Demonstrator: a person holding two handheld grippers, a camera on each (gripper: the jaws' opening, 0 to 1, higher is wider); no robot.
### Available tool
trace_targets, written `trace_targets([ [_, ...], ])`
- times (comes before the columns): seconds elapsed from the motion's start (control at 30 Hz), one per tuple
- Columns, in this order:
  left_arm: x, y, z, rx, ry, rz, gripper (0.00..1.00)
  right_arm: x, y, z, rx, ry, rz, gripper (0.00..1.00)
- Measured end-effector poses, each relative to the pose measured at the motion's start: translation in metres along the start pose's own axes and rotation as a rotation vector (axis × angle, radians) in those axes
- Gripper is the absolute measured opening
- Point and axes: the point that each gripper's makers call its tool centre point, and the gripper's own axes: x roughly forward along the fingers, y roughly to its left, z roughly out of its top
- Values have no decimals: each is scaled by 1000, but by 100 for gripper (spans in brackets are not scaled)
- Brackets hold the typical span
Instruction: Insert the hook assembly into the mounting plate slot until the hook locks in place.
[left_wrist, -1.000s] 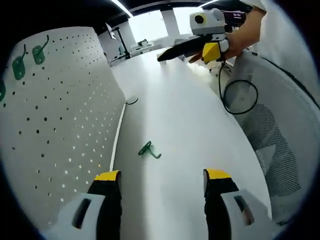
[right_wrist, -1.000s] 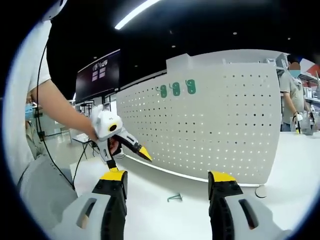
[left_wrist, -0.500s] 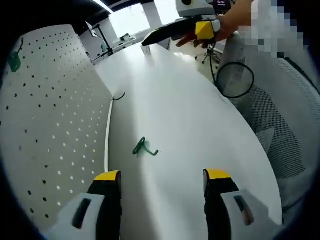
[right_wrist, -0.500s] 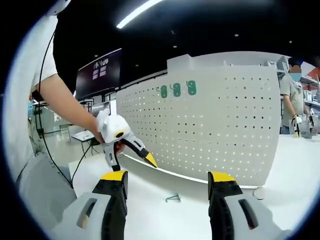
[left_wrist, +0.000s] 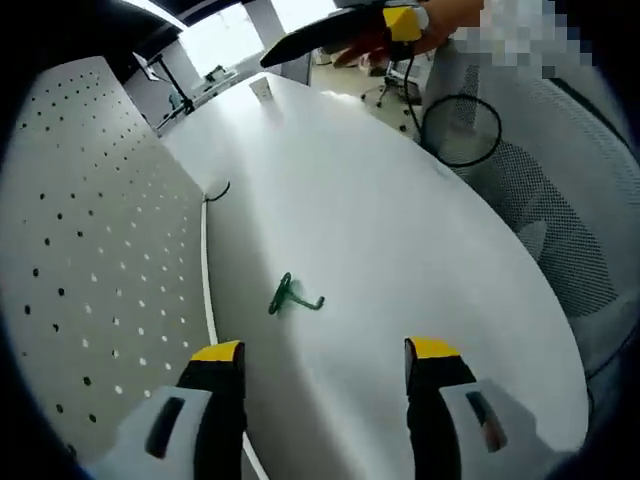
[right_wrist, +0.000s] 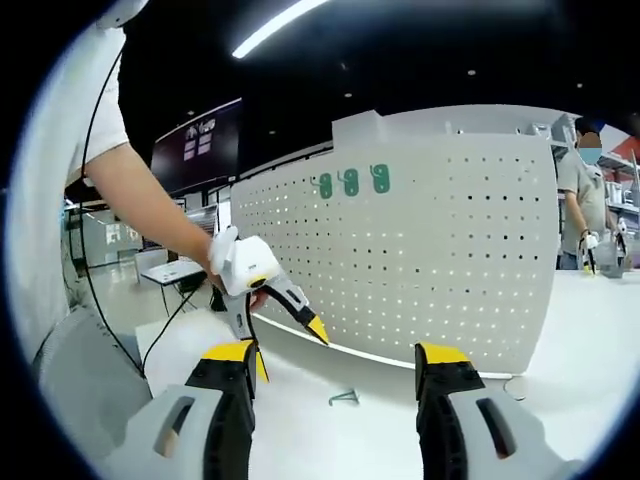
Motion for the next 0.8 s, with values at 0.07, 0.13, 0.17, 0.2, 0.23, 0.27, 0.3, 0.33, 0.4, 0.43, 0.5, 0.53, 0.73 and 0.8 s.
trace_targets([
  [0.07,2,2,1,15,5,-5,67,0,0,0,1,0,0,62],
  [0.13,6,6,1,32,9,-15,67,0,0,1,2,0,-2,62],
  [0.17,7,7,1,35,11,-17,67,0,-1,1,3,-1,-3,62],
  [0.2,9,9,0,38,15,-21,67,0,-2,0,5,-1,-5,62],
  [0.23,11,11,-1,44,18,-24,67,-1,-2,0,3,-1,-5,62],
  [0.27,13,12,-1,55,22,-30,67,-1,-1,0,1,1,-4,62],
  [0.3,14,12,-1,60,24,-34,67,-1,-1,0,1,2,-1,62],
  [0.33,15,13,-1,67,26,-39,67,-1,-1,0,-3,4,-1,62],
  [0.4,19,13,0,82,30,-48,67,-1,-2,-1,3,3,-5,62],
  [0.43,21,13,0,101,37,-56,67,-1,-3,0,3,3,-8,62],
  [0.5,26,13,-1,118,44,-71,66,-1,-3,-1,2,6,-8,62],
  [0.53,27,13,-1,126,48,-73,66,-1,-3,-1,2,6,-8,62],
  [0.73,38,16,0,153,58,-98,66,-1,-5,-2,6,7,-15,62],
  [0.8,42,16,-1,180,67,-115,66,-1,-6,-3,6,9,-17,62],
])
